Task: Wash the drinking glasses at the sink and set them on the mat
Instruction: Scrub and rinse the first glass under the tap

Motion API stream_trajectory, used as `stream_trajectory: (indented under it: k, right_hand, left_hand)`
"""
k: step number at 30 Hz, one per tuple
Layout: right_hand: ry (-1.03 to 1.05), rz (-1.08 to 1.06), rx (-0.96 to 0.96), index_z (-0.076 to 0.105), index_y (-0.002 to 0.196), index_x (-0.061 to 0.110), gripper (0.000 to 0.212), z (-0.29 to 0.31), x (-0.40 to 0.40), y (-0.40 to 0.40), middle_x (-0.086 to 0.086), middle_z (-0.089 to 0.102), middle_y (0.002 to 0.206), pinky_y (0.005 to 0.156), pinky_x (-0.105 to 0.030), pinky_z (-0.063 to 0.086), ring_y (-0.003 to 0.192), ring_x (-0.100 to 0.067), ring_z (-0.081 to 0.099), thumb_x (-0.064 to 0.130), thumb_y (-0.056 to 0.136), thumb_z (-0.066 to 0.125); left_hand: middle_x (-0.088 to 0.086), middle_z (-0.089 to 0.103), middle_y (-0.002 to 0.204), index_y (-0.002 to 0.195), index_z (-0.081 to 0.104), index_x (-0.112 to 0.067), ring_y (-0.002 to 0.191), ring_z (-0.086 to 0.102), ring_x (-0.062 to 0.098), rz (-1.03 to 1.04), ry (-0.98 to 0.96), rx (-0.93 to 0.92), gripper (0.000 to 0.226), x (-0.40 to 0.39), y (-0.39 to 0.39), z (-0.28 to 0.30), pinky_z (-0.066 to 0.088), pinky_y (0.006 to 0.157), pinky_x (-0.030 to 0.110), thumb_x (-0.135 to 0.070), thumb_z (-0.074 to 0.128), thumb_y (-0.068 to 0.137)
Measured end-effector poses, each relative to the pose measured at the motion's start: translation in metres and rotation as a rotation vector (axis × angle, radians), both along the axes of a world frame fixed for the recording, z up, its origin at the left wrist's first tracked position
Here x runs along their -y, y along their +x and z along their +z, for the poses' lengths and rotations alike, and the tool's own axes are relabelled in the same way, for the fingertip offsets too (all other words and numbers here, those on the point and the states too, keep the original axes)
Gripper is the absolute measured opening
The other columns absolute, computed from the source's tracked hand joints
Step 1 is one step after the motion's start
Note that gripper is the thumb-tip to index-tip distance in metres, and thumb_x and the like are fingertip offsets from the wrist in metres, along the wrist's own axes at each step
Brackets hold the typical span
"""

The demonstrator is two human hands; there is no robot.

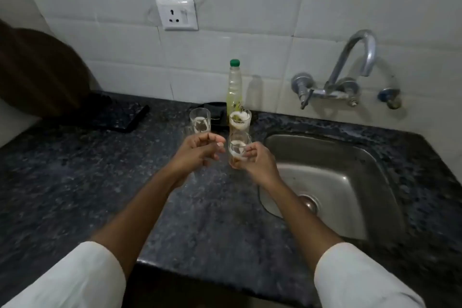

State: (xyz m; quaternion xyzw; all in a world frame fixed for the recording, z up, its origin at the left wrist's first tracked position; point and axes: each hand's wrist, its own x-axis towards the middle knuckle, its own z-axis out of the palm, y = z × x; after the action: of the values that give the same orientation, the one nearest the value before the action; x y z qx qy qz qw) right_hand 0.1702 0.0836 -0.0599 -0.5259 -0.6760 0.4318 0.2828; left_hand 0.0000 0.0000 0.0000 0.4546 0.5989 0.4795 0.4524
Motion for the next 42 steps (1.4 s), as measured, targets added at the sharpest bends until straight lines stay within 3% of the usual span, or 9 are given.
stream_trajectory:
  k: [5, 12, 17, 21, 24, 27, 30, 38, 42]
  right_hand:
    - [-0.030, -0.188, -0.021, 0.044, 0.130, 0.011, 0.094, -0.027, -0.033, -0.021, -0.001, 0.052, 0.118, 0.091, -0.037, 0.049, 0.104, -0.019, 0.054, 0.025, 0.051, 0.092]
    - [-0.043, -0.170, -0.108, 0.067, 0.103, 0.027, 0.056, -0.047, -0.046, -0.040, 0.004, 0.072, 0.095, 0.075, -0.031, 0.056, 0.087, -0.016, 0.068, 0.028, 0.051, 0.089]
    - [0.005, -0.202, -0.093, 0.071, 0.099, 0.028, 0.057, -0.038, -0.049, -0.020, 0.006, 0.075, 0.091, 0.076, -0.033, 0.058, 0.085, -0.011, 0.070, 0.044, 0.046, 0.080]
    - [0.099, -0.354, -0.101, 0.072, 0.092, 0.028, 0.051, -0.028, -0.056, 0.039, 0.008, 0.075, 0.085, 0.072, -0.035, 0.058, 0.080, -0.008, 0.070, 0.043, 0.044, 0.080]
    - [0.112, -0.458, -0.021, 0.073, 0.093, 0.026, 0.057, -0.019, -0.064, 0.088, 0.008, 0.075, 0.085, 0.073, -0.038, 0.058, 0.080, -0.009, 0.070, 0.046, 0.040, 0.079]
    - [0.116, -0.530, 0.024, 0.073, 0.093, 0.024, 0.059, -0.009, -0.074, 0.128, 0.008, 0.074, 0.085, 0.073, -0.034, 0.058, 0.081, -0.009, 0.070, 0.043, 0.038, 0.079]
    - [0.096, -0.564, 0.024, 0.070, 0.089, 0.029, 0.054, -0.007, -0.084, 0.156, 0.008, 0.073, 0.082, 0.071, -0.035, 0.059, 0.078, -0.011, 0.070, 0.039, 0.036, 0.082]
    - [0.073, -0.527, -0.043, 0.064, 0.084, 0.045, 0.054, -0.014, -0.112, 0.186, 0.007, 0.073, 0.080, 0.064, -0.043, 0.061, 0.075, -0.014, 0.072, 0.042, 0.034, 0.085]
    - [0.113, -0.512, -0.068, 0.064, 0.078, 0.036, 0.047, -0.006, -0.120, 0.187, 0.008, 0.073, 0.079, 0.067, -0.040, 0.061, 0.074, -0.011, 0.070, 0.041, 0.035, 0.083]
  left_hand:
    - [-0.001, 0.074, 0.086, 0.101, 0.070, -0.018, 0.072, 0.064, 0.010, 0.077, -0.020, -0.001, 0.010, -0.025, 0.000, 0.000, 0.046, 0.064, 0.028, -0.016, 0.064, 0.093]
    - [-0.003, 0.074, 0.080, 0.099, 0.069, -0.015, 0.069, 0.066, 0.007, 0.059, 0.006, -0.024, 0.010, -0.064, -0.006, 0.005, 0.047, 0.059, 0.021, -0.011, 0.062, 0.094]
    - [0.010, 0.069, 0.084, 0.097, 0.068, -0.008, 0.063, 0.065, 0.003, -0.061, 0.077, -0.019, 0.011, -0.119, 0.008, 0.010, 0.048, 0.057, 0.015, -0.001, 0.061, 0.092]
    - [0.007, 0.068, 0.075, 0.089, 0.071, -0.009, 0.055, 0.059, 0.000, -0.087, 0.094, -0.153, 0.014, -0.174, 0.056, 0.010, 0.046, 0.054, 0.014, -0.014, 0.060, 0.095]
    - [0.012, 0.072, 0.075, 0.080, 0.073, -0.003, 0.066, 0.067, 0.021, -0.133, 0.127, -0.357, 0.036, -0.215, 0.103, 0.006, 0.053, 0.065, 0.032, -0.030, 0.056, 0.098]
    - [0.011, 0.062, 0.064, 0.070, 0.063, -0.006, 0.070, 0.063, 0.033, -0.183, 0.126, -0.606, 0.052, -0.249, 0.139, -0.002, 0.040, 0.055, 0.037, -0.047, 0.050, 0.097]
    - [0.015, 0.067, 0.084, 0.084, 0.063, -0.009, 0.084, 0.065, 0.036, -0.083, 0.088, -0.761, 0.059, -0.269, 0.163, -0.007, 0.039, 0.061, 0.034, -0.065, 0.045, 0.092]
    - [0.016, 0.068, 0.089, 0.087, 0.065, -0.009, 0.084, 0.065, 0.038, 0.088, 0.107, -0.953, 0.069, -0.284, 0.174, -0.016, 0.043, 0.062, 0.038, -0.068, 0.031, 0.094]
    - [0.015, 0.067, 0.091, 0.092, 0.068, -0.007, 0.085, 0.062, 0.036, 0.096, 0.117, -0.925, 0.063, -0.282, 0.176, -0.017, 0.040, 0.064, 0.037, -0.054, 0.028, 0.101]
